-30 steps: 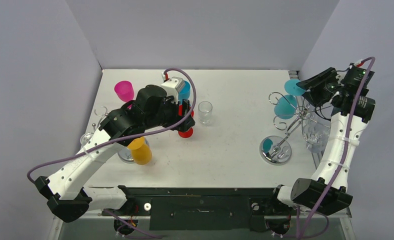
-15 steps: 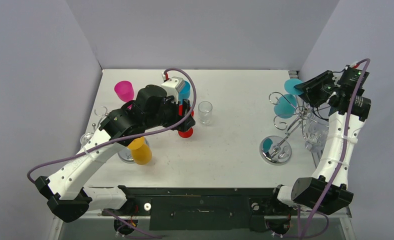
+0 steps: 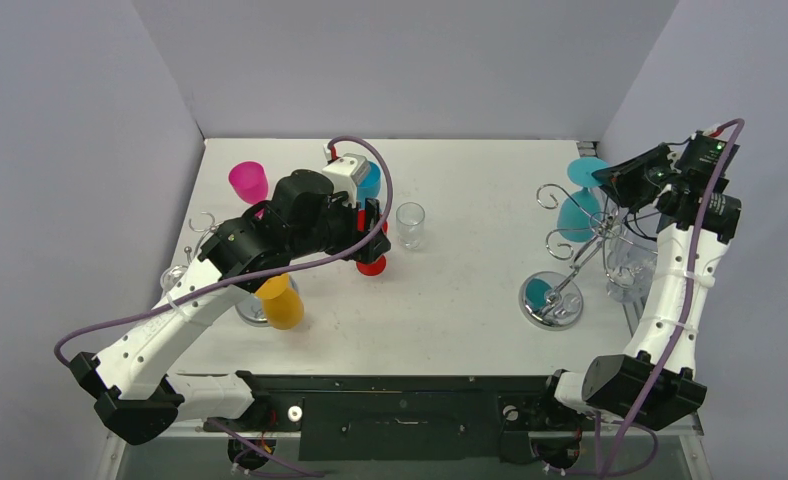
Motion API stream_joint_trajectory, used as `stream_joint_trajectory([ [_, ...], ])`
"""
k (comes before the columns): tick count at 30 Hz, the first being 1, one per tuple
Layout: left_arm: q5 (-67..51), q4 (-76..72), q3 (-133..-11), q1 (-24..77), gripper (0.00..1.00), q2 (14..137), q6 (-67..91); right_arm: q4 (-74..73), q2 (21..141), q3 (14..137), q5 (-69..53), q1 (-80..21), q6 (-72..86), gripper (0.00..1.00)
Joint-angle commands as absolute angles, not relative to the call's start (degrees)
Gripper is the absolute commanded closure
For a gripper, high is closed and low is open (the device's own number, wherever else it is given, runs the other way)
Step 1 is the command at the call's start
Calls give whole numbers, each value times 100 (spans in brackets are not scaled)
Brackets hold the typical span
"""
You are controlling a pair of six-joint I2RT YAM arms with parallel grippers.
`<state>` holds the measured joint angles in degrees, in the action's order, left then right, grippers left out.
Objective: Take the wine glass off the wine glass rack
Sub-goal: Pick up the wine glass from the wine rack.
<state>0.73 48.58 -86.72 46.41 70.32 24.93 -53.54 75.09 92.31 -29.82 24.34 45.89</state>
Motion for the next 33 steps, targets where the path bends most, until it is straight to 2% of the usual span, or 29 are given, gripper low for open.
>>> stream_joint_trajectory([
  [1,0,4557,-8665,4658,39,6986,2506,-5165,7293,9270,-2962,2469,4654,90],
  [6,0,4566,-8688,4658,39,7003,2481,-5172,7270,9289,-3002,2485,4681,100],
  [33,43,4596,-8730,4652,38,6991,2452,-3687,6900,8526,-3057,2588,5685,100],
])
